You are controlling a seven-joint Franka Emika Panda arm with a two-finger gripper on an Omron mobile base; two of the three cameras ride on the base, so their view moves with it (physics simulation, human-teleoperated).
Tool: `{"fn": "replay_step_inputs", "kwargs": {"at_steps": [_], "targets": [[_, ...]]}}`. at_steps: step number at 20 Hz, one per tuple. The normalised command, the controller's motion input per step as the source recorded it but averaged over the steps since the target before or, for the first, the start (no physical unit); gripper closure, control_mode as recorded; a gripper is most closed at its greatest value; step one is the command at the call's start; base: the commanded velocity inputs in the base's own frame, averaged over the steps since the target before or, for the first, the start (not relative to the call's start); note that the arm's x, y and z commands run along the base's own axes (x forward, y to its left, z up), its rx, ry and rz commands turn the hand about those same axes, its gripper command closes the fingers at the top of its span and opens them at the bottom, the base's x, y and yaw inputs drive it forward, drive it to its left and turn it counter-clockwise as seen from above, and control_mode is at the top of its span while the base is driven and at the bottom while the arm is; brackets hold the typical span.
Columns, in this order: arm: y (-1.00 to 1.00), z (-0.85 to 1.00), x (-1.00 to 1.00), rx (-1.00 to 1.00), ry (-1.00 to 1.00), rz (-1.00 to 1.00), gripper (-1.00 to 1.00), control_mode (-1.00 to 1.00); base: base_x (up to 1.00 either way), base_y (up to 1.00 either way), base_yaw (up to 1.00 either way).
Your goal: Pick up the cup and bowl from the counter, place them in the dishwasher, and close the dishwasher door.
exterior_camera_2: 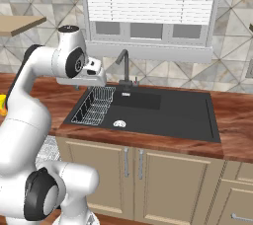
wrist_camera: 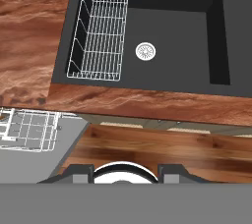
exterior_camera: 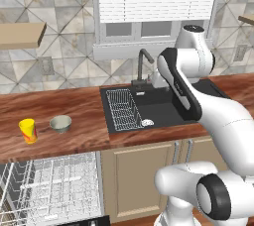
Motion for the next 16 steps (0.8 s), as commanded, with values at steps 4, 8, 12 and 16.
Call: {"fn": "replay_step_inputs", "kwargs": {"at_steps": [4, 8, 12, 16], "targets": [[0.0, 0.0, 0.0, 0.01, 0.0, 0.0, -1.0, -1.0, 0.0, 0.0, 0.0], [0.1, -0.02, -0.01, 0.0, 0.0, 0.0, -1.0, -1.0, 0.0, 0.0, 0.0], [0.18, -0.06, -0.01, 0.0, -0.02, 0.0, -1.0, -1.0, 0.0, 0.0, 0.0], [0.21, -0.08, 0.0, 0.0, -0.03, 0.0, -1.0, -1.0, 0.0, 0.0, 0.0]]}}
